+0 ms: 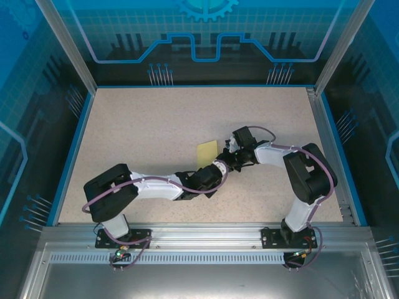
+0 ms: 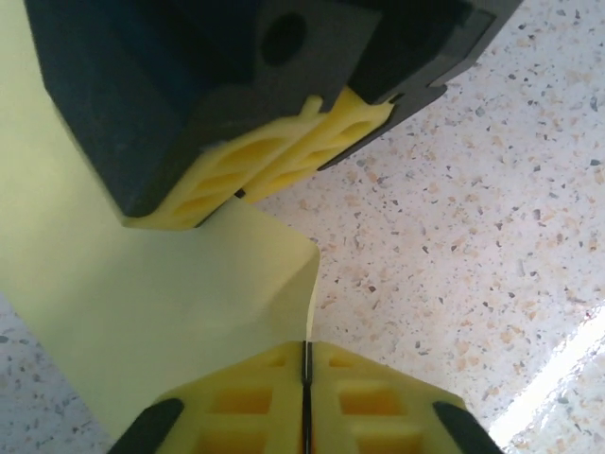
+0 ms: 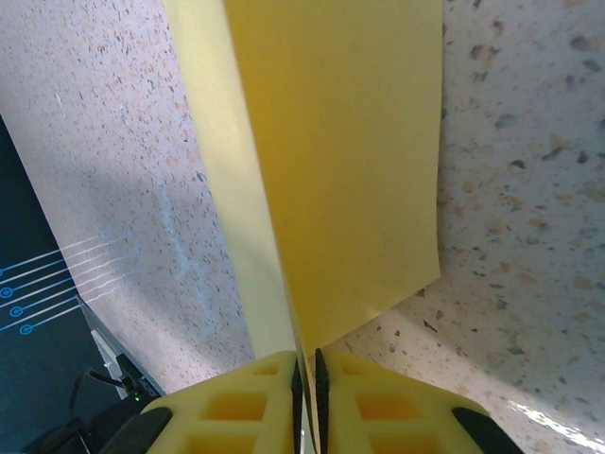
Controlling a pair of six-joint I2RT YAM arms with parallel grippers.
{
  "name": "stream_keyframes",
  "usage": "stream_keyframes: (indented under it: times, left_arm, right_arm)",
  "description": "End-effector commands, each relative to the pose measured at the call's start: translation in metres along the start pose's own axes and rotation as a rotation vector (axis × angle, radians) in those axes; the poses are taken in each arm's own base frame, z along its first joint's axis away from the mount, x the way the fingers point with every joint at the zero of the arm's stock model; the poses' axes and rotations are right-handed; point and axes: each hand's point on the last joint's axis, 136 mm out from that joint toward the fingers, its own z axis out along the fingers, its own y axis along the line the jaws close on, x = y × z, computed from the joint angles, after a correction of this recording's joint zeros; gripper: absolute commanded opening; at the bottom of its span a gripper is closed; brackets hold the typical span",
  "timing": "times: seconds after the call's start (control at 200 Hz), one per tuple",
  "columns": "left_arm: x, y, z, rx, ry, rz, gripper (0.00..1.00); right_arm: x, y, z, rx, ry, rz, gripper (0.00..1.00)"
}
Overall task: Fold a paper plane with a square sheet of paper (pick it up from the middle)
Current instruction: Third fold the triangle at the center of the table.
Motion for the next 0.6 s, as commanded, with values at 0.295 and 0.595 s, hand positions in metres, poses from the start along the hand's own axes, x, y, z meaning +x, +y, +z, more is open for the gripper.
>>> stream_keyframes:
  times: [0.295, 0.595]
  left_arm:
    - [-0.011, 0.006, -0.013, 0.1, -0.024, -0.086, 0.0]
    - [-0.012, 0.01, -0.023, 0.416, 0.028, -0.261, 0.0]
  right_arm:
    - [-0.003, -0.006, -0.015, 0.019, -0.026, 0.009, 0.23]
    - [-0.014, -0.006, -0.043, 0.057, -0.111, -0.04, 0.35]
